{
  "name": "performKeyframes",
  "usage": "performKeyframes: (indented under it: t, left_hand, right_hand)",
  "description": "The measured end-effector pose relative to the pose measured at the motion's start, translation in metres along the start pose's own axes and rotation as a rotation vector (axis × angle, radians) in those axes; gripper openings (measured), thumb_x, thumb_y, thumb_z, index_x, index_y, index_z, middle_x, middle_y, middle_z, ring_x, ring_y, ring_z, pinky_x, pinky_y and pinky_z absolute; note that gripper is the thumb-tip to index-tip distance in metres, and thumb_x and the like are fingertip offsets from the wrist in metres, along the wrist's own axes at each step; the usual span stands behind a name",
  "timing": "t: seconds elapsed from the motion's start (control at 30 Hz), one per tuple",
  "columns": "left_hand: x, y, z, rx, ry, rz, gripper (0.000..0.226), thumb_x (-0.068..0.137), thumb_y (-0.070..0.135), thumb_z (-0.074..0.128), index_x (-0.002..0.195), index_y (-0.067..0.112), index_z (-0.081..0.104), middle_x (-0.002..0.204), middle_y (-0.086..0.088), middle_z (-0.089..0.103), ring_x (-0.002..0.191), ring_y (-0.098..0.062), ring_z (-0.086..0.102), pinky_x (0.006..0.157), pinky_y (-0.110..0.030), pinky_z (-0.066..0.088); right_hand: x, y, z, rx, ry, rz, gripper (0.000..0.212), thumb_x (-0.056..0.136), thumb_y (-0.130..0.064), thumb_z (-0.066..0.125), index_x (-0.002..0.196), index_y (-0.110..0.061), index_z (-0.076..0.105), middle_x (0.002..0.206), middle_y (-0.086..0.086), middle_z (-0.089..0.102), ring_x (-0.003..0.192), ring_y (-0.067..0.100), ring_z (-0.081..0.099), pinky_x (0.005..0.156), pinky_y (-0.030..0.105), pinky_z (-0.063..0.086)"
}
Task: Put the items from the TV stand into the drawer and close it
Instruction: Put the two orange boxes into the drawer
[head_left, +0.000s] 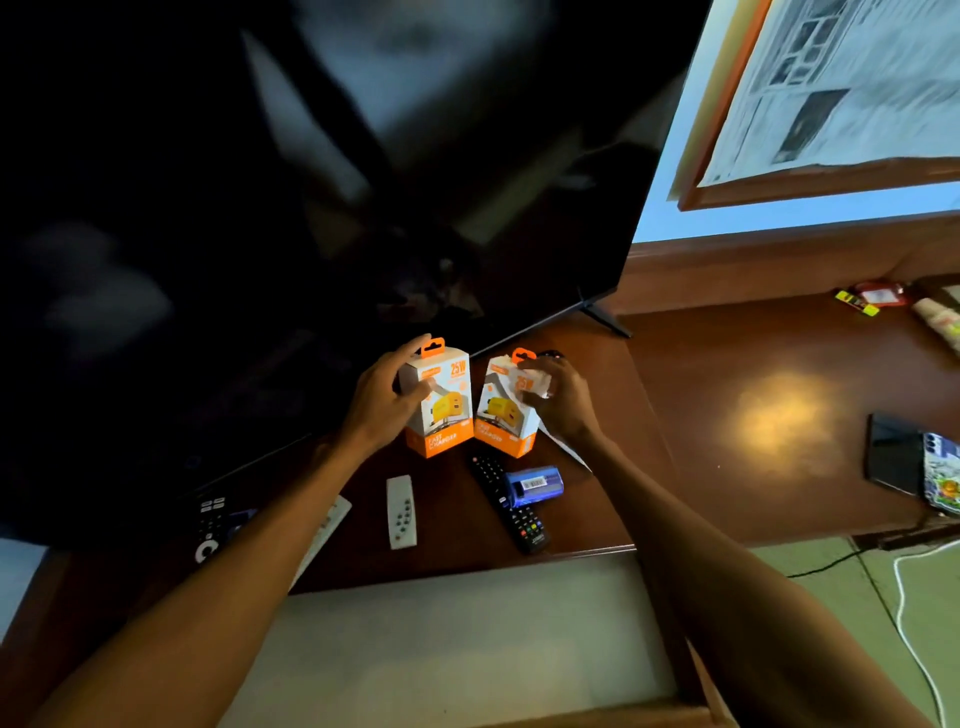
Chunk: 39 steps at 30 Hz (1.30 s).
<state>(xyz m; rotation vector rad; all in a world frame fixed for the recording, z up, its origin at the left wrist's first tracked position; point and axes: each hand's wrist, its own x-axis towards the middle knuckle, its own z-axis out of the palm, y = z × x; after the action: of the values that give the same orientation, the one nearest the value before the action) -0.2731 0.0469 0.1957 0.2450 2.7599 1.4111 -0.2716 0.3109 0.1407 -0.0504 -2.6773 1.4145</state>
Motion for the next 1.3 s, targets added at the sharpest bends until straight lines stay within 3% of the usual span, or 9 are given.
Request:
performKeyframes:
  t: [0.13,0.27,0.4,0.5,0.67,0.77,0.83,1.0,1.3]
  left_hand:
    - [-0.016,0.002,-0.037,-0.039,0.042,0.018,0.059,0.091,0.019,0.064,0.143,0.036,0.042,0.132,0.001,0.055,0.11,-0.005,0.06,0.078,-0.02,0.056]
    - [-0.055,-0.009,-0.084,-0.102,0.056,0.017,0.059,0.091,0.017,0.065,0.142,0.038,0.043,0.122,0.01,0.058,0.098,0.007,0.062,0.072,-0.011,0.053]
    - [-0.113,-0.043,-0.127,-0.163,0.027,0.017,0.048,0.09,0.01,0.064,0.133,0.029,0.056,0.125,0.007,0.062,0.11,-0.008,0.064,0.08,-0.025,0.058]
    - [-0.164,-0.077,-0.153,-0.174,-0.034,-0.036,0.04,0.091,0.006,0.064,0.126,0.026,0.062,0.123,0.0,0.064,0.11,-0.016,0.066,0.078,-0.03,0.06]
    - [-0.237,-0.133,-0.186,-0.155,-0.177,-0.11,0.038,0.089,0.008,0.067,0.123,0.023,0.065,0.122,-0.004,0.066,0.11,-0.016,0.067,0.08,-0.04,0.061]
    - [-0.269,-0.152,-0.194,-0.17,-0.24,-0.216,0.039,0.087,0.004,0.068,0.123,0.021,0.066,0.123,-0.007,0.065,0.109,-0.018,0.066,0.079,-0.032,0.061]
    - [-0.286,-0.167,-0.197,-0.17,-0.285,-0.27,0.041,0.087,0.005,0.069,0.121,0.026,0.066,0.121,-0.004,0.065,0.106,-0.013,0.065,0.077,-0.028,0.06]
    - [-0.313,-0.208,-0.193,-0.103,-0.335,-0.342,0.045,0.086,0.003,0.067,0.119,0.034,0.064,0.126,-0.003,0.062,0.112,-0.017,0.063,0.086,-0.037,0.059]
    - [-0.322,-0.277,-0.162,-0.02,-0.326,-0.417,0.043,0.087,-0.002,0.066,0.125,0.018,0.065,0.128,-0.003,0.063,0.116,-0.017,0.059,0.091,-0.034,0.055]
  right_hand:
    - [0.002,-0.049,0.004,-0.056,0.005,-0.121,0.029,0.081,-0.021,0.075,0.109,-0.018,0.071,0.12,0.006,0.064,0.104,0.021,0.062,0.08,0.029,0.049]
    - [-0.012,-0.097,0.022,-0.073,-0.019,-0.225,0.03,0.082,-0.024,0.074,0.111,-0.018,0.07,0.12,0.007,0.066,0.104,0.02,0.064,0.084,0.036,0.055]
    - [-0.055,-0.132,0.055,-0.12,-0.101,-0.262,0.029,0.083,-0.029,0.072,0.111,-0.021,0.07,0.115,0.004,0.069,0.098,0.018,0.066,0.081,0.035,0.056]
    - [-0.098,-0.148,0.088,-0.144,-0.22,-0.28,0.03,0.083,-0.028,0.074,0.111,-0.018,0.071,0.112,0.004,0.071,0.096,0.018,0.068,0.076,0.023,0.052]
    - [-0.16,-0.163,0.138,-0.171,-0.425,-0.23,0.032,0.079,-0.025,0.077,0.11,-0.021,0.072,0.107,0.001,0.075,0.09,0.009,0.068,0.078,0.028,0.056]
    - [-0.193,-0.164,0.165,-0.163,-0.515,-0.173,0.032,0.078,-0.016,0.078,0.11,-0.014,0.072,0.107,0.0,0.072,0.093,0.009,0.064,0.079,0.026,0.053]
    - [-0.212,-0.16,0.181,-0.119,-0.572,-0.067,0.034,0.078,-0.015,0.079,0.111,-0.013,0.071,0.112,0.0,0.07,0.1,0.013,0.064,0.087,0.031,0.053]
    - [-0.241,-0.142,0.212,-0.15,-0.676,-0.066,0.03,0.081,-0.019,0.076,0.11,-0.018,0.071,0.114,0.001,0.071,0.103,0.013,0.065,0.088,0.037,0.057]
    - [-0.283,-0.111,0.275,-0.105,-0.619,0.047,0.028,0.078,-0.014,0.078,0.106,-0.014,0.074,0.117,0.004,0.071,0.105,0.018,0.065,0.086,0.03,0.05]
